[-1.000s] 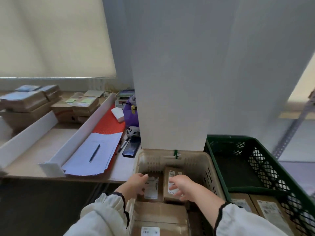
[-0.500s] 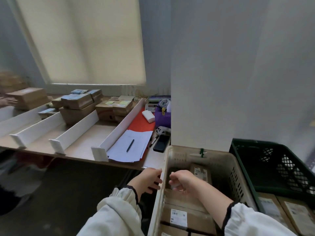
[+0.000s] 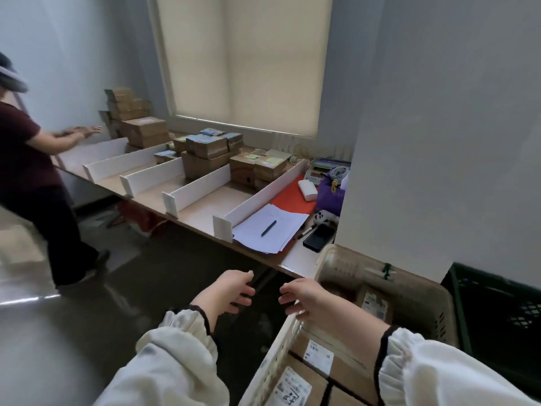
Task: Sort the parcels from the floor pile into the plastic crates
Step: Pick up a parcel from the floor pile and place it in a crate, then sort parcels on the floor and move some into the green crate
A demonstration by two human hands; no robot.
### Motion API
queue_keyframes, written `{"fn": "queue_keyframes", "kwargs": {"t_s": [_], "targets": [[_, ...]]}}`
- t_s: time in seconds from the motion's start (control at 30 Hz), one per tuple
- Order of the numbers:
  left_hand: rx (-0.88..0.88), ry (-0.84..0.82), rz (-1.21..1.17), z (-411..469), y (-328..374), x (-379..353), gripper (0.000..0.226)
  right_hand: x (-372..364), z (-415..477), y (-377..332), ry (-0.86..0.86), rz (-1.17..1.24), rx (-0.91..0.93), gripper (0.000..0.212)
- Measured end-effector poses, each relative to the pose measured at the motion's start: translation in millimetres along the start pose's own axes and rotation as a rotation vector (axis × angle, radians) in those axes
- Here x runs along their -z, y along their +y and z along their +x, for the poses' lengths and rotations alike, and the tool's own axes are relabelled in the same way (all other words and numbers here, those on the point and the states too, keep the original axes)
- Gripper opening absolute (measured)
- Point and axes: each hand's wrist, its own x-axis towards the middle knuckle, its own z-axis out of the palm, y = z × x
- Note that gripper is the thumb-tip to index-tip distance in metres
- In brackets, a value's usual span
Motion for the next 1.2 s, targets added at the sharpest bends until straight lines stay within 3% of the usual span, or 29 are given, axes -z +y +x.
{"fn": "queue_keyframes", "kwargs": {"t_s": [0.17,0.43,0.73,0.93,1.2], "targets": [[0.065,0.133,-0.149,-42,-81,40,0.044,-62,2,-4,-0.117,-0.136,0.07,0.018],[0.319,0.505,-0.367,-175,-269,135,0.038,-244,-64,-2,-0.549,-0.302,0.185,0.011],[0.426,0.821,-0.646,-369,-431,184,0.036,-445,-233,31,-0.909,-0.56,0.299,0.011],[0.461,1.055,-0.765,-518,-552,205,0.021,-580,-373,86,-1.136,-0.665,0.338,0.013],[0.592,1.351,-1.104,-671,-698,162,0.029,-709,-531,161,-1.432,-0.896,0.374,0.015]]}}
